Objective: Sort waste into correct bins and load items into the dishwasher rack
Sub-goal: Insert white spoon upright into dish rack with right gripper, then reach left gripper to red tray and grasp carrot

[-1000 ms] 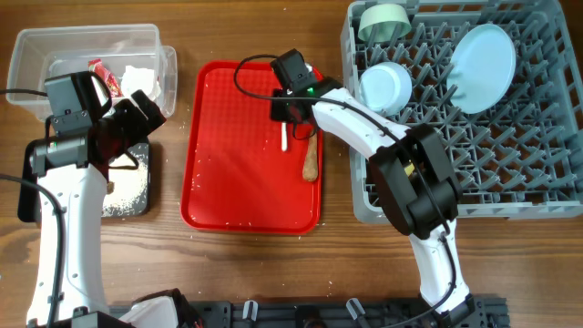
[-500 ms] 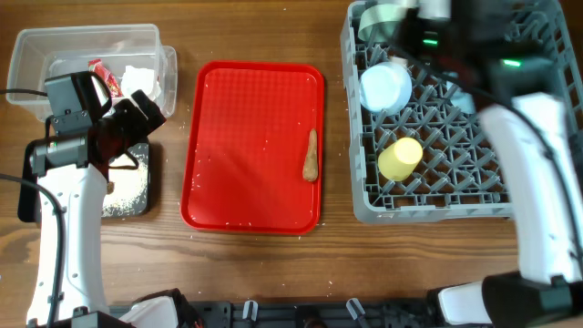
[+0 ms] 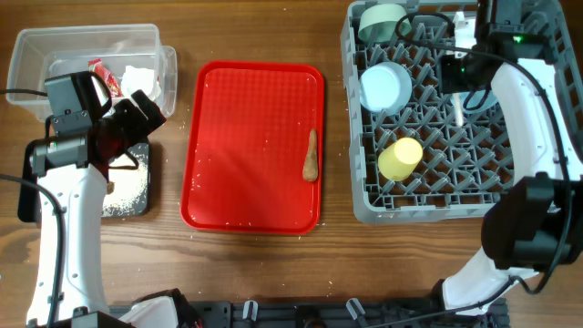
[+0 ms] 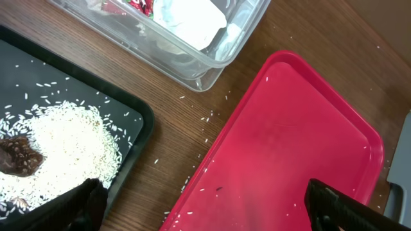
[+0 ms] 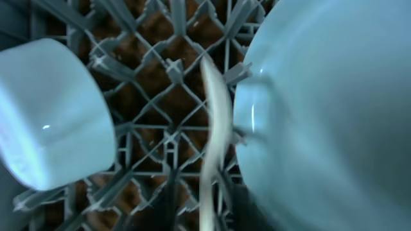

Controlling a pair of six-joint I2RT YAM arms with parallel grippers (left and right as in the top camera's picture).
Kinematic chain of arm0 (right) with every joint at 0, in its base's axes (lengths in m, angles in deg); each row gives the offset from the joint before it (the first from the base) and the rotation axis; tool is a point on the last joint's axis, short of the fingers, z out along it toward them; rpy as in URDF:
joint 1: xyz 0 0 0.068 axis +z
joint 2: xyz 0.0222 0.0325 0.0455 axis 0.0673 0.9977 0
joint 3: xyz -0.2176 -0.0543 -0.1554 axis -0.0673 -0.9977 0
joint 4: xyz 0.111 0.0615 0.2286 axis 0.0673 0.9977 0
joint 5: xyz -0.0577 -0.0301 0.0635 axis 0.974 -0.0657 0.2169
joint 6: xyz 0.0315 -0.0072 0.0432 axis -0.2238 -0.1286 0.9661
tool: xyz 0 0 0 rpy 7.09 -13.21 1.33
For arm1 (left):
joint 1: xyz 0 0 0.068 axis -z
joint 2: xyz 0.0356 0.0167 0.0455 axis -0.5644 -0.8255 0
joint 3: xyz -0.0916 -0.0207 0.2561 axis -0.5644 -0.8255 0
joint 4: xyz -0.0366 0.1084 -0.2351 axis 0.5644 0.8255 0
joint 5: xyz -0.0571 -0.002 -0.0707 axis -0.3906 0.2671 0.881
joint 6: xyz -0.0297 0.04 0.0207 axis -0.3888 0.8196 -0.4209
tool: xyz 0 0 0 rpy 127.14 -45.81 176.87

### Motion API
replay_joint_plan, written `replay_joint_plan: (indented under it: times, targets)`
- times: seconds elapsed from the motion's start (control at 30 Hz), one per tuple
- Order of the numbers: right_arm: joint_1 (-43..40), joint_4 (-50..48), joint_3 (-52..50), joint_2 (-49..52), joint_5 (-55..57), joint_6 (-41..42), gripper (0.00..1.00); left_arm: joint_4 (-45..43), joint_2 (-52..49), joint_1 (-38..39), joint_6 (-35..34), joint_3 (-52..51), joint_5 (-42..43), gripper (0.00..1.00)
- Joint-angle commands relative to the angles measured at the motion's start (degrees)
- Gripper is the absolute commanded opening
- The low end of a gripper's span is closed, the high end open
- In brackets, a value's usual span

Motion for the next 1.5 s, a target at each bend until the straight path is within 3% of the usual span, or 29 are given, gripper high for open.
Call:
replay_joint_plan:
  times: [0.0,0.17,0.47,1.47]
  targets:
    - [-0.2,-1.5,0.0,1.0,-0.1,0.9,0.39,-0.2,0.9,-0.3,0.9,1.0,-0.3,1.00]
    - [-0.2,-1.3,0.1,0.2,-2.8,3.5,0.41,-0.2,0.9,-0.3,0.9,1.0,-0.3,1.00]
    - [0.2,-0.3,0.8,-7.3,-21.2,11.3,0.50,-0.1,0.9,-0.3,0.9,1.0,-0.3,1.00]
    - [0.7,1.0,0.8,-7.3,-21.2,10.8,0.53,-0.2,0.9,-0.3,0.9,1.0,-0.3,1.00]
